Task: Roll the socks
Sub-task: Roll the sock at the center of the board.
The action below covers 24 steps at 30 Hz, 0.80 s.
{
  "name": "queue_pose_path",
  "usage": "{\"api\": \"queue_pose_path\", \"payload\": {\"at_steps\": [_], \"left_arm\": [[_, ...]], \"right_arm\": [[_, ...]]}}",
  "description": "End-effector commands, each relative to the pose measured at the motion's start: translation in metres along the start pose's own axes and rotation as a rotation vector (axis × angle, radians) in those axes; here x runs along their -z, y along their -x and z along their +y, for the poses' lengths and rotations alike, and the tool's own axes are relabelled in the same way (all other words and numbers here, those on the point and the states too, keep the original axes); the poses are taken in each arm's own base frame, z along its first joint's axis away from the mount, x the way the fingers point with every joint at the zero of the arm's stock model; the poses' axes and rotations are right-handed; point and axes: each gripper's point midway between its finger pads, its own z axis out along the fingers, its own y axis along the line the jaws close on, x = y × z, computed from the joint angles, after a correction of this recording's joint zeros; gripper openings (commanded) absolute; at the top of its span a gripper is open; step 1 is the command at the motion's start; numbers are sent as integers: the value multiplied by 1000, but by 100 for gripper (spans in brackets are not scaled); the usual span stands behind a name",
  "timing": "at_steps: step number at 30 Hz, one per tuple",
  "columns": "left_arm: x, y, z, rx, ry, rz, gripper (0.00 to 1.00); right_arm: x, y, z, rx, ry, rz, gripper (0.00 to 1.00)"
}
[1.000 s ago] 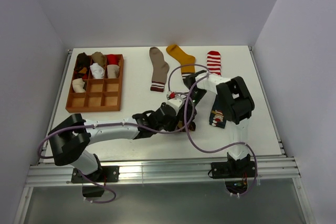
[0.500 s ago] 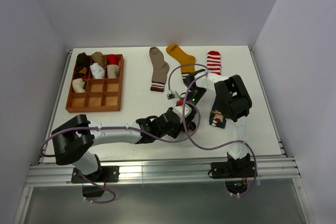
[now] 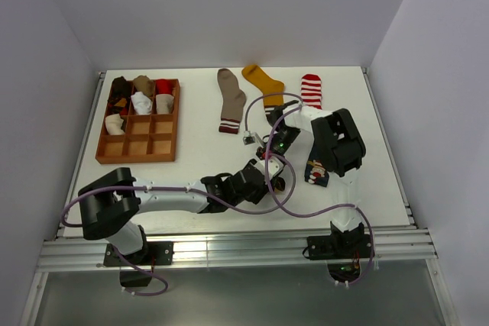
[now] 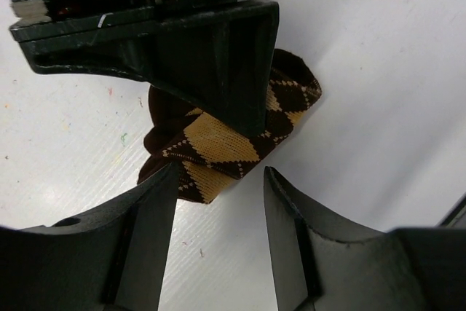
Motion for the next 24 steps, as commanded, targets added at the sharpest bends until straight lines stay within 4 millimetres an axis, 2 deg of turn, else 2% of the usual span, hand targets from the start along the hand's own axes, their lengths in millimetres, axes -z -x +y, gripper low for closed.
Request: {"api": "queue_pose_path", "payload": {"at_steps": [1, 13, 19, 24], "left_arm": [[-6, 13, -3, -52, 1, -30, 55], [-13, 2, 7, -125, 49, -28, 55], [-25, -2, -2, -134, 13, -27, 55], [-34, -5, 3, -106, 10, -27, 55]], "right_arm": [[-3, -18, -29, 17, -67, 96, 28], [-4, -20, -30, 0, -53, 104, 28], [-4, -21, -30, -11, -51, 112, 28], [-5, -23, -29, -14, -46, 119, 28]]}}
